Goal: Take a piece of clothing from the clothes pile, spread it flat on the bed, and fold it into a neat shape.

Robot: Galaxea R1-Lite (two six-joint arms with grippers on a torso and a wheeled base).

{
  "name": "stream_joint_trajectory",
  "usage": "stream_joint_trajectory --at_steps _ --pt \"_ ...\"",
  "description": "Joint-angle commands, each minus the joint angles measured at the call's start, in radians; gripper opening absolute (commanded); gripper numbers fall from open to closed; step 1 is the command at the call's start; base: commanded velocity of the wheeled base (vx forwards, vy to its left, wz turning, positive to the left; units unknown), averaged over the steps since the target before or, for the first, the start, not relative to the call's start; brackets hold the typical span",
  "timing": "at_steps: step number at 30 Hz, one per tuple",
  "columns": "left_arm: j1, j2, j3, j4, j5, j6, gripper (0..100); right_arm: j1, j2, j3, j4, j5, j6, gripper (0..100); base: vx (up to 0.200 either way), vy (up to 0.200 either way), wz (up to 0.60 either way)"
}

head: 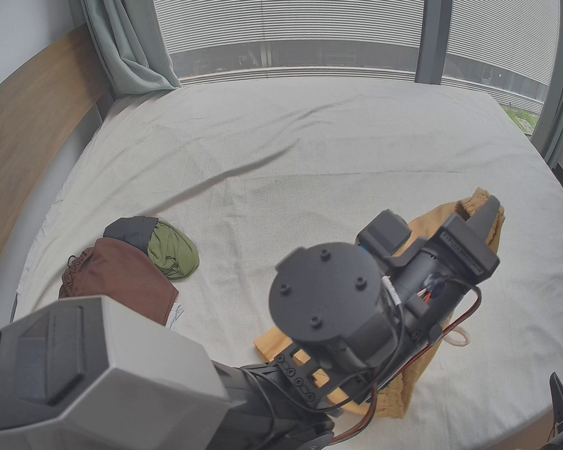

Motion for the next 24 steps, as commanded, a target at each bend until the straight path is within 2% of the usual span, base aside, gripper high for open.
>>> stream_joint_trajectory --at_steps 1,8,13,14,16,18,21,22,24 --pt "-0.027 -0.004 -0.082 0.034 0.006 -0.001 0 0.001 -0.009 0.016 0.0 0.0 0.0 100 0.0 0.0 0.0" --pt "-0.039 -0.039 -0.2 0.1 0.043 0.004 0 0.001 -0.009 0.016 0.0 0.0 0.0 100 0.0 0.0 0.0" --pt "-0.024 -0.088 -0.163 0.123 0.046 0.001 0 0.001 -0.009 0.016 0.0 0.0 0.0 100 0.0 0.0 0.0" --pt "0.019 -0.094 -0.073 0.11 0.047 0.002 0 -0.001 -0.009 0.016 0.0 0.0 0.0 100 0.0 0.0 0.0" --pt "0.056 -0.099 0.015 0.095 0.046 0.002 0 -0.001 -0.009 0.016 0.0 0.0 0.0 100 0.0 0.0 0.0" --pt "0.063 -0.105 0.047 0.081 0.046 0.002 0 -0.001 -0.009 0.016 0.0 0.0 0.0 100 0.0 0.0 0.0" --pt "0.128 -0.137 0.17 0.015 0.036 0.008 0 -0.001 -0.009 0.016 0.0 0.0 0.0 100 0.0 0.0 0.0" --pt "0.128 -0.137 0.17 0.015 0.036 0.008 0 -0.001 -0.009 0.016 0.0 0.0 0.0 100 0.0 0.0 0.0" --pt "0.177 -0.145 0.275 -0.009 0.029 0.041 0 -0.001 -0.009 0.016 0.0 0.0 0.0 100 0.0 0.0 0.0"
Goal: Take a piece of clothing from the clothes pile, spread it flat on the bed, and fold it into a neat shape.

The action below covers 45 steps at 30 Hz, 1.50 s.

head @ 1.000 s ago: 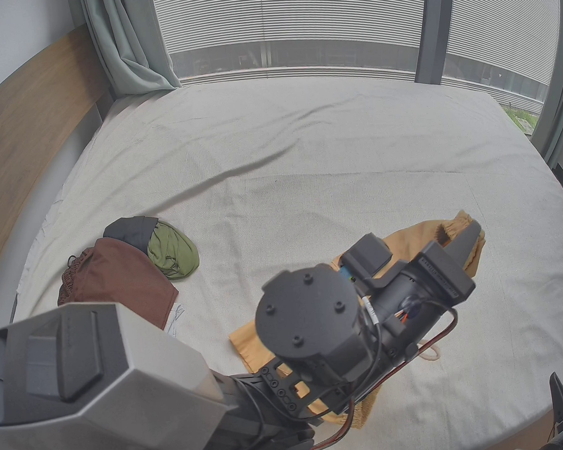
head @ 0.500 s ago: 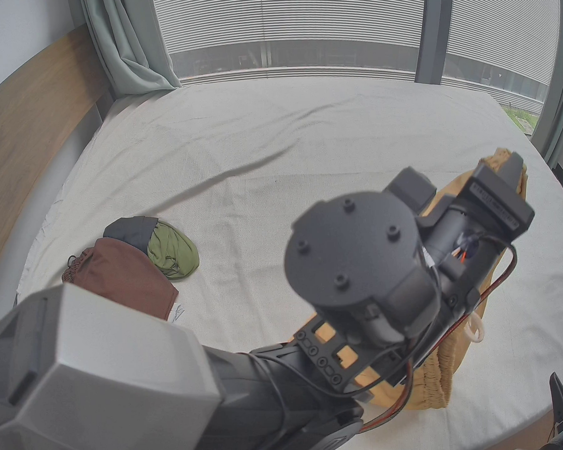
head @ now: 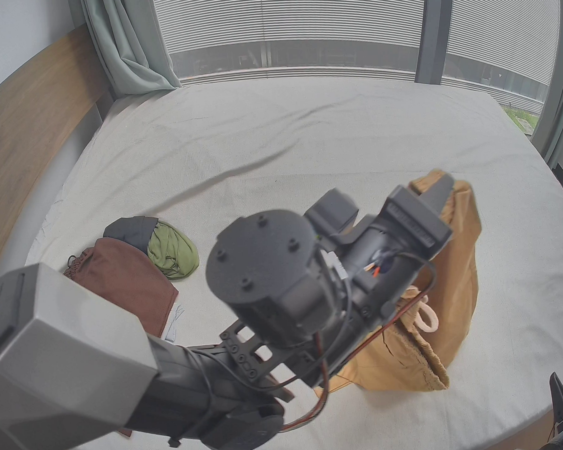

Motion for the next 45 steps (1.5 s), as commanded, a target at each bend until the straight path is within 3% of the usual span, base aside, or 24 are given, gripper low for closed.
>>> stream_joint_trajectory --at_steps 1,4,9,16,22,30,42,45 --pt "0.112 -0.047 0.205 -0.064 -0.012 0.04 0 -0.001 -0.009 0.016 0.0 0.0 0.0 100 0.0 0.0 0.0" --pt "0.144 -0.037 0.306 -0.169 -0.045 0.098 0 -0.001 -0.009 0.016 0.0 0.0 -0.002 100 0.0 0.0 0.0" --pt "0.178 -0.051 0.395 -0.175 -0.071 0.145 0 -0.001 -0.009 0.016 0.0 0.0 -0.002 100 0.0 0.0 0.0" --pt "0.219 -0.085 0.439 -0.176 -0.081 0.146 0 -0.001 -0.009 0.016 0.0 0.0 -0.002 100 0.0 0.0 0.0" --pt "0.298 -0.129 0.468 -0.175 -0.136 0.164 0 -0.001 -0.009 0.016 0.0 0.0 -0.002 100 0.0 0.0 0.0" --pt "0.44 -0.151 0.542 -0.175 -0.301 0.318 0 -0.001 -0.009 0.016 0.0 0.0 -0.002 100 0.0 0.0 0.0" --pt "0.52 -0.146 0.547 -0.175 -0.361 0.382 0 -0.001 -0.009 0.016 0.0 0.0 -0.002 100 0.0 0.0 0.0" --pt "0.586 -0.122 0.553 -0.175 -0.398 0.461 0 -0.001 -0.007 0.016 0.0 0.0 -0.002 100 0.0 0.0 0.0"
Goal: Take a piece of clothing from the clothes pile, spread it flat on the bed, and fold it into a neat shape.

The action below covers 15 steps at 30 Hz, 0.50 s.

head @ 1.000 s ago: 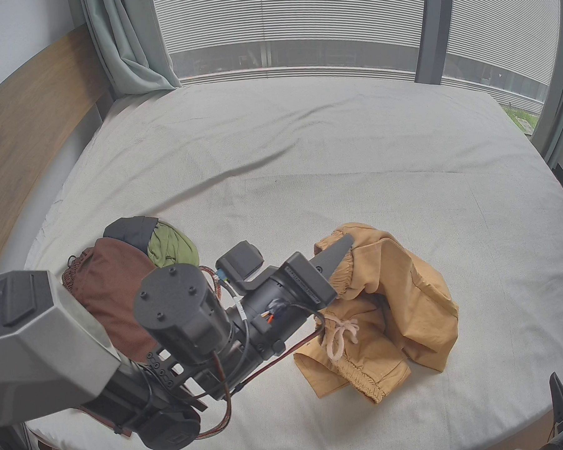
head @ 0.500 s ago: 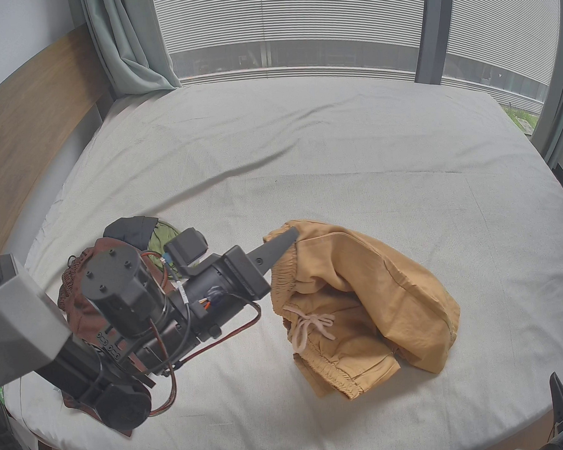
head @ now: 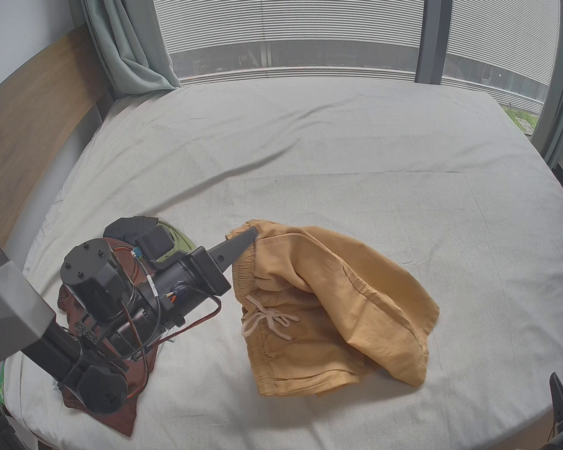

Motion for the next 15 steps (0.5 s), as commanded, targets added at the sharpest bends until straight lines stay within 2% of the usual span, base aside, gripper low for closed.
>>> stream_joint_trajectory --at_steps 1,6,15 --pt "0.077 0.032 0.009 0.0 -0.038 0.072 0 0.0 -0.009 0.016 0.0 0.0 0.0 100 0.0 0.0 0.0" --pt "0.14 0.053 0.06 0.0 -0.054 0.147 0 0.0 -0.007 0.016 0.0 0.0 0.0 100 0.0 0.0 0.0" --pt "0.171 0.083 0.118 -0.002 -0.049 0.156 0 0.0 -0.009 0.016 0.0 0.0 -0.002 100 0.0 0.0 0.0"
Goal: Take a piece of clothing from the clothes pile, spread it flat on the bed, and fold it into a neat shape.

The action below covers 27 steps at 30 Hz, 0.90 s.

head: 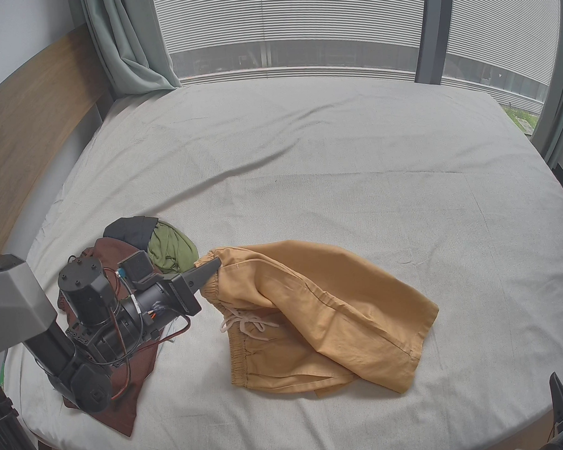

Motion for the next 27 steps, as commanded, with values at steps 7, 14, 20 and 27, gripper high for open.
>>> stream_joint_trajectory --at_steps 7,14,20,27 --pt "0.066 0.045 0.037 -0.002 0.001 0.0 0 0.001 -0.009 0.016 0.0 0.002 -0.002 100 0.0 0.0 0.0" --pt "0.1 0.076 0.033 -0.002 0.0 0.051 0 0.001 -0.01 0.016 0.002 0.002 -0.003 100 0.0 0.0 0.0" --pt "0.103 0.105 0.033 -0.002 0.003 0.068 0 0.001 -0.015 0.016 0.002 0.003 -0.005 100 0.0 0.0 0.0" --pt "0.113 0.12 0.029 -0.002 0.003 0.068 0 -0.001 -0.016 0.016 0.0 0.003 -0.006 100 0.0 0.0 0.0"
